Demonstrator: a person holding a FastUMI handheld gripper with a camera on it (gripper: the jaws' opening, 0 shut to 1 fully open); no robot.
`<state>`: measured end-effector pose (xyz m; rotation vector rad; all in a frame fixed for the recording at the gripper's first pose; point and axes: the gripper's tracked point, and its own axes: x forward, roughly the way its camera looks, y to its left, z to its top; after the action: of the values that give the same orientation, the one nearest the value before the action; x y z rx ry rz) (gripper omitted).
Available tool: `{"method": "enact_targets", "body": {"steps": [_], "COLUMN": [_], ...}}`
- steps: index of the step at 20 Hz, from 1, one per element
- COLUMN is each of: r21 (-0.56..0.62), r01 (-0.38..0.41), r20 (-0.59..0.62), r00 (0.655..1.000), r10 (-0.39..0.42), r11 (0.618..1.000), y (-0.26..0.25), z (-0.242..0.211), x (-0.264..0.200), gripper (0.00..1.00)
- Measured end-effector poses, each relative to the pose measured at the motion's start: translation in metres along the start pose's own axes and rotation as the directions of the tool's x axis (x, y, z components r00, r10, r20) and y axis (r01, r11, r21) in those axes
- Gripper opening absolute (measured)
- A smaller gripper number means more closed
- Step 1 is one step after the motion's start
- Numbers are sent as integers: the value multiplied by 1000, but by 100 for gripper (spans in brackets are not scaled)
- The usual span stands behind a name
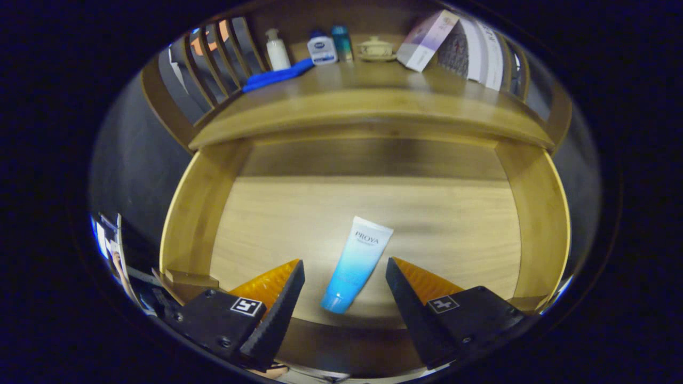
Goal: Pull open the drawer, take out the items inside it, and place them on the countertop above the cabinet.
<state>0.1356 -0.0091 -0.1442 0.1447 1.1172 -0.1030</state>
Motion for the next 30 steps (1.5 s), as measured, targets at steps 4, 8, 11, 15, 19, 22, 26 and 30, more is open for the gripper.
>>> {"method": "enact_targets", "body": {"steps": [4,8,11,15,19,22,26,30], "r21": [26,59,47,37,40,27,6,-9], "r01": [78,90,102,106,107,95,80,58], "r20": [-137,-218,-235,-230,-191,-129,-51,35], "r00": [988,973,968,969,977,987,996,998], "r10": [-74,-75,-88,-95,-98,-91,-80,-58], "r11": [997,994,994,994,993,995,997,998], "y": [-5,-7,-11,-12,-16,-15,-15,-9], "z": [-9,-20,-19,-20,-15,-4,17,46], "x": [16,26,28,29,23,2,-35,-73], "gripper": [93,83,74,52,45,42,42,42]}}
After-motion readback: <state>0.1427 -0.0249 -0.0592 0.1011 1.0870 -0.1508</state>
